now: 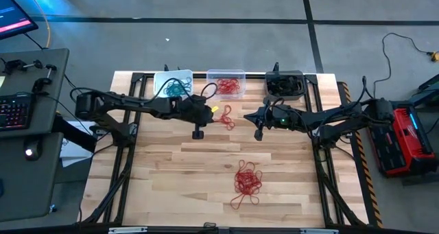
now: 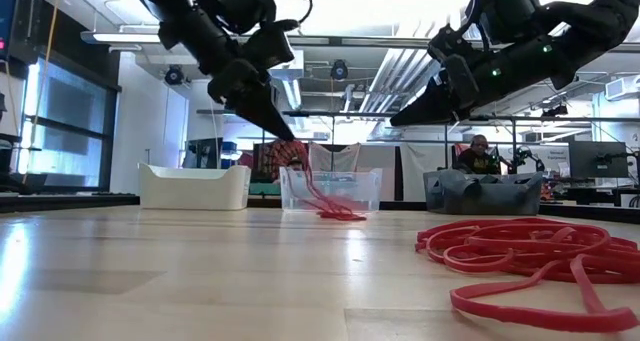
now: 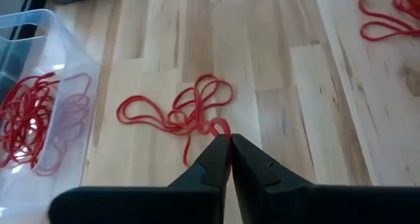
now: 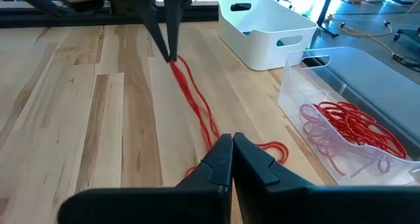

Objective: Sort rubber bands into baskets
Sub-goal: Put the red rubber band into the transparent bin

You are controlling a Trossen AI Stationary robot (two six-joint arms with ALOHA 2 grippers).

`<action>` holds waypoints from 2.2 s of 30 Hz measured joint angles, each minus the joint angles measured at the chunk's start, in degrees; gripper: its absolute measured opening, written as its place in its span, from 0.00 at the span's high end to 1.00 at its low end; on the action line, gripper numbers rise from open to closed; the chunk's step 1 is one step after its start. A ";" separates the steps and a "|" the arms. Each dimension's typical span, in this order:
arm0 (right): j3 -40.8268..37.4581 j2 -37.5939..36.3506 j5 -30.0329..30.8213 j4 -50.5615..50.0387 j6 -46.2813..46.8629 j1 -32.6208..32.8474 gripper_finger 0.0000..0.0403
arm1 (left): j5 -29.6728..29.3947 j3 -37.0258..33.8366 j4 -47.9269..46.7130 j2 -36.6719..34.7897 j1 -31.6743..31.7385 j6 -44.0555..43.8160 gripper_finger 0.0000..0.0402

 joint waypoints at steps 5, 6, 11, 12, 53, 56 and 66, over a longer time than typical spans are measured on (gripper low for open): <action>0.00 0.00 0.00 0.17 0.00 0.00 1.00 | -0.15 0.00 0.10 1.22 -0.59 0.60 0.88; 0.01 0.00 -0.01 0.17 0.00 0.00 1.00 | -0.76 0.00 0.21 1.37 -0.69 1.00 0.86; 0.00 0.00 0.00 0.17 -0.02 0.00 1.00 | -2.64 0.00 -1.30 1.43 -0.69 3.38 0.87; 0.00 0.00 0.00 0.17 -0.02 0.00 1.00 | -2.55 0.00 -1.62 1.43 -0.69 3.41 0.90; 0.00 0.00 0.18 0.32 0.00 0.00 1.00 | -1.02 -0.02 -1.15 12.90 -2.22 -13.65 0.99; 0.00 0.00 0.17 0.34 0.00 0.00 1.00 | -4.87 -0.02 -3.89 10.39 -2.33 -13.40 0.99; 0.00 0.00 -0.02 0.39 0.00 0.00 1.00 | -12.21 0.00 -3.31 0.15 -1.08 -11.84 1.00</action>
